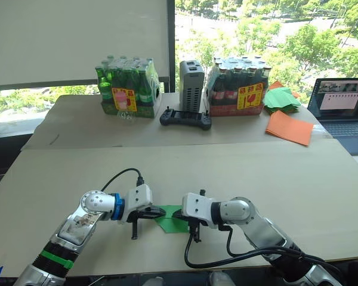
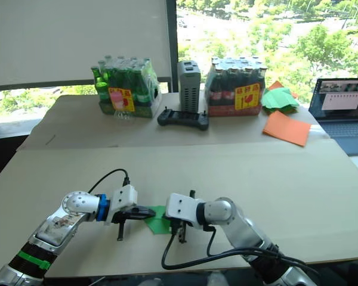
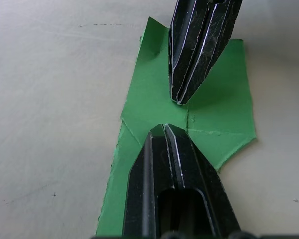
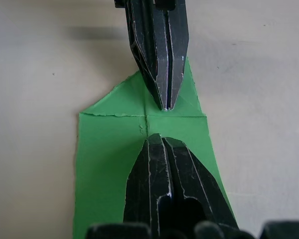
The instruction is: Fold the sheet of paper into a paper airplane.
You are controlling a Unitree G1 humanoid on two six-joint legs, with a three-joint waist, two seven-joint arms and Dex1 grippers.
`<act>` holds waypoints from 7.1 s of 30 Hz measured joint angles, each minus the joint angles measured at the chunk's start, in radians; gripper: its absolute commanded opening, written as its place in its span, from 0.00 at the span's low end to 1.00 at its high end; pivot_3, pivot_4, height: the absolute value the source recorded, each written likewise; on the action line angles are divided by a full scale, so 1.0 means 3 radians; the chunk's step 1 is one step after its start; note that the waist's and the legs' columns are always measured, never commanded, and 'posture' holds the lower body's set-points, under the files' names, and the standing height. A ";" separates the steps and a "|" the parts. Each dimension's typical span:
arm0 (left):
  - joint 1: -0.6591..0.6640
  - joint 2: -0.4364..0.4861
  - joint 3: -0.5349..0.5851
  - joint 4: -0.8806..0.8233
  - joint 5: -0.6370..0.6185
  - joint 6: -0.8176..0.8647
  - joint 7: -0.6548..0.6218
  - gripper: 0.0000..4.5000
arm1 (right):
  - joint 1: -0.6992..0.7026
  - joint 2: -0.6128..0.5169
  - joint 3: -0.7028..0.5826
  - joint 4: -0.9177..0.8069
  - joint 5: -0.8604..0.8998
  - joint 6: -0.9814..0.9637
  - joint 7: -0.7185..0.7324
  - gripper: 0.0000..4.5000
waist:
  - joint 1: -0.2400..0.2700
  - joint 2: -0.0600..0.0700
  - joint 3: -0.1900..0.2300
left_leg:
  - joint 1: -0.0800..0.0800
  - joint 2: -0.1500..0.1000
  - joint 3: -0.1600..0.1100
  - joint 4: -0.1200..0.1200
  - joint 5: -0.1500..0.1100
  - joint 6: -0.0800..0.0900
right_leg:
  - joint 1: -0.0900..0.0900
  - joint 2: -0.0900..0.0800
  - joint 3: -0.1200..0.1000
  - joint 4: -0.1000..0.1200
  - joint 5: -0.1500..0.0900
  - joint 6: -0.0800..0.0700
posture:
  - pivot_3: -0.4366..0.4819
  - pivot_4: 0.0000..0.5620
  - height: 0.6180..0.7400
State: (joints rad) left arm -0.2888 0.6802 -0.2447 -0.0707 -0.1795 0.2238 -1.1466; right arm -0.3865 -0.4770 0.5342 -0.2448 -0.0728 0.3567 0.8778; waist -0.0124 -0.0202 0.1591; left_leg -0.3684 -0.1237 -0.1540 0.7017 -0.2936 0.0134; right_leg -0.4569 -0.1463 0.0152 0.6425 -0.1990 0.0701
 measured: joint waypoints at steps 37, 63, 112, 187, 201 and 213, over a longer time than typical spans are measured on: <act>0.0019 0.0001 -0.0021 -0.0010 0.0071 -0.0017 -0.0018 0.00 | 0.0458 -0.0770 -0.0551 -0.0600 0.0282 0.0406 0.0248 0.00 | 0.0086 -0.0003 -0.0036 | 0.0006 -0.0001 -0.0001 0.0000 -0.0012 0.0021 | 0.0012 -0.0001 -0.0001 -0.0008 0.0001 0.0004 | 0.48 0.27 0.76; -0.0172 -0.0297 -0.0329 -0.0038 0.0135 0.0118 -0.0010 0.00 | 0.0237 -0.0355 -0.0333 -0.0303 0.0127 0.0408 -0.0067 0.00 | 0.0074 -0.0003 -0.0036 | 0.0001 -0.0001 0.0001 0.0000 -0.0002 0.0004 | 0.0005 -0.0001 0.0000 -0.0006 0.0002 0.0003 | 0.48 0.27 0.76; 0.0462 0.0424 0.0918 -0.0612 -0.0659 0.0860 0.0130 0.00 | 0.0144 -0.0209 -0.0894 -0.0953 0.0779 0.1156 -0.0106 0.28 | 0.0027 0.0002 -0.0043 | 0.0040 0.0006 -0.0006 -0.0030 -0.0018 0.0020 | 0.0046 0.0005 -0.0003 -0.0043 0.0000 0.0006 | 0.48 0.27 0.76; 0.0310 0.0375 0.1134 -0.0770 -0.1561 0.1567 0.0541 0.00 | 0.0125 -0.0666 -0.0092 0.0290 -0.1835 -0.2879 -0.1181 0.01 | -0.0002 0.0001 -0.0035 | 0.0045 0.0005 0.0004 -0.0030 -0.0013 0.0001 | 0.0047 0.0008 0.0003 -0.0043 -0.0001 0.0008 | 0.48 0.27 0.76; 0.0302 0.0312 0.1011 -0.0552 -0.1416 0.1349 0.0382 0.00 | 0.0226 -0.0682 -0.0208 0.0158 -0.0986 -0.2780 -0.0615 0.57 | -0.0002 -0.0001 -0.0034 | 0.0047 0.0007 0.0003 -0.0029 -0.0015 0.0005 | 0.0051 0.0009 0.0003 -0.0044 -0.0001 0.0008 | 0.48 0.27 0.76; -0.0243 0.0089 0.0698 -0.0459 -0.1274 0.1446 0.0505 0.00 | 0.0200 -0.0267 -0.0501 -0.0190 -0.0322 -0.1332 -0.0334 0.57 | 0.0047 -0.0002 -0.0034 | 0.0046 0.0005 -0.0001 -0.0028 -0.0016 0.0007 | 0.0052 0.0009 0.0001 -0.0045 -0.0001 0.0008 | 0.48 0.27 0.76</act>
State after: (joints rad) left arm -0.3617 0.7069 -0.0354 -0.2084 -0.5617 0.6577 -0.9951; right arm -0.3265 -0.5571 0.3840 -0.3017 -0.1695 -0.0427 0.7778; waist 0.0016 -0.0207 0.1490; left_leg -0.3545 -0.1223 -0.1544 0.6934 -0.2986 0.0156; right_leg -0.4412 -0.1437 0.0155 0.6289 -0.1993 0.0724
